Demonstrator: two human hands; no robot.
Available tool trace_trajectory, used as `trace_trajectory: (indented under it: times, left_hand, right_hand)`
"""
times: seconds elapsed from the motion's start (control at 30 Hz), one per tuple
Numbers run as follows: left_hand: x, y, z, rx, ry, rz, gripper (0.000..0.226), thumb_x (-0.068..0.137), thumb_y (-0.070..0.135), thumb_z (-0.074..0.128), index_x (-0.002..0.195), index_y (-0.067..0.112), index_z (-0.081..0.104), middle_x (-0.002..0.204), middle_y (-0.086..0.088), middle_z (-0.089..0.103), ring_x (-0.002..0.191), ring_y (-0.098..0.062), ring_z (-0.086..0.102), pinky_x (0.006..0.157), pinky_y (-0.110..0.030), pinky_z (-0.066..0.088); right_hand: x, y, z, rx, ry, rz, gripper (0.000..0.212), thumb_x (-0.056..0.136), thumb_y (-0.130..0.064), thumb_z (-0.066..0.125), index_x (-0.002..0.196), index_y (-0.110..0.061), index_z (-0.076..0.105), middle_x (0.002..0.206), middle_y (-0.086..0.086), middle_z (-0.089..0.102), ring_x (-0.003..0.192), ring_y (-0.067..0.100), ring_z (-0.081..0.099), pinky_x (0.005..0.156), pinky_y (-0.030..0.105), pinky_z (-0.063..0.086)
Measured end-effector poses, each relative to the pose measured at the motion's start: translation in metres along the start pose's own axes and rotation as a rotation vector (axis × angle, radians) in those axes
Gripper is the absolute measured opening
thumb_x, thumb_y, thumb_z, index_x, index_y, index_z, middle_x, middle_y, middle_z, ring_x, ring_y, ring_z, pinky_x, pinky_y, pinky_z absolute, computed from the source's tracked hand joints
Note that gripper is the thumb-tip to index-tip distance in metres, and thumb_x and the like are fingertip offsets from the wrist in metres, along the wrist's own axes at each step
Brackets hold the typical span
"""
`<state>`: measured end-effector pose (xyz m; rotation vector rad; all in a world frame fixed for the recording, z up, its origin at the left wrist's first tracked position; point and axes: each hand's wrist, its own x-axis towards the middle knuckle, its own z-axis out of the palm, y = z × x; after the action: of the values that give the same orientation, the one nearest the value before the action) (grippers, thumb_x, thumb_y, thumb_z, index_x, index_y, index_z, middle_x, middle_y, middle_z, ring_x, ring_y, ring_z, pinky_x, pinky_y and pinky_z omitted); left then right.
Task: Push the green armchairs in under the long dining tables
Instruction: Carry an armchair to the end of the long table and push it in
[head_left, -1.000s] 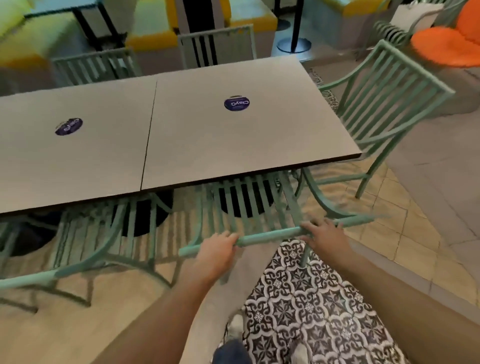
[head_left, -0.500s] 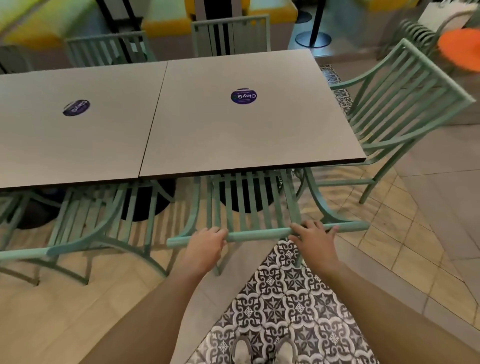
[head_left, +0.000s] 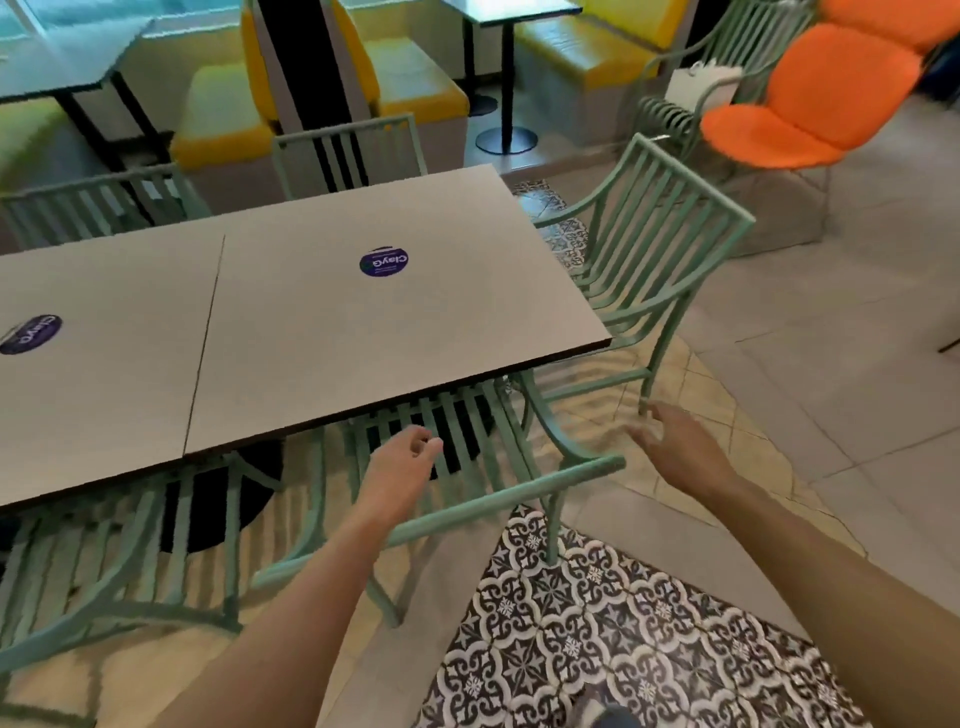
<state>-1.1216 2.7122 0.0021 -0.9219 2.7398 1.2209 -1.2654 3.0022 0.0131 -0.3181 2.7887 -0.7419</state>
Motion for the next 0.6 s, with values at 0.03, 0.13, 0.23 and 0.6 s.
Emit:
trace_trajectory:
  times: [0.03,0.13,0.23,0.6]
  left_hand:
    - [0.005,0.018,0.009,-0.015,-0.013,0.024,0.033,0.099,0.037,0.049,0.125,0.019,0.059,0.114,0.003,0.063,0.089,-0.004,0.055,0.068,-0.015,0.038]
    - [0.012,0.063,0.039,0.024,-0.068,0.087,0.034,0.099,0.035,0.051,0.127,0.018,0.058,0.119,0.002,0.064,0.097,-0.006,0.056,0.077,-0.017,0.041]
    - [0.038,0.118,0.085,0.141,-0.116,0.133,0.036,0.098,0.038,0.051,0.130,0.020,0.057,0.124,0.003,0.063,0.105,-0.010,0.058,0.088,-0.027,0.046]
    - [0.159,0.345,0.255,0.288,-0.199,0.233,0.040,0.097,0.041,0.052,0.130,0.018,0.058,0.126,0.000,0.062,0.111,-0.017,0.058,0.088,-0.028,0.044]
  right_hand:
    - [0.009,0.015,-0.015,0.008,0.022,0.028,0.050,0.095,-0.037,0.054,0.141,-0.019,0.044,0.144,0.007,0.047,0.130,0.027,0.044,0.104,0.038,0.037]
    - [0.035,0.056,-0.049,-0.040,0.053,0.080,0.053,0.094,-0.042,0.053,0.142,-0.021,0.042,0.146,0.006,0.045,0.131,0.027,0.042,0.105,0.041,0.036]
    - [0.069,0.107,-0.081,-0.042,0.057,0.121,0.057,0.094,-0.045,0.052,0.144,-0.022,0.039,0.150,0.006,0.039,0.135,0.027,0.036,0.108,0.044,0.033]
    - [0.222,0.274,-0.221,-0.102,0.041,0.073,0.057,0.096,-0.044,0.048,0.147,-0.023,0.034,0.150,0.003,0.038,0.136,0.024,0.034,0.108,0.039,0.032]
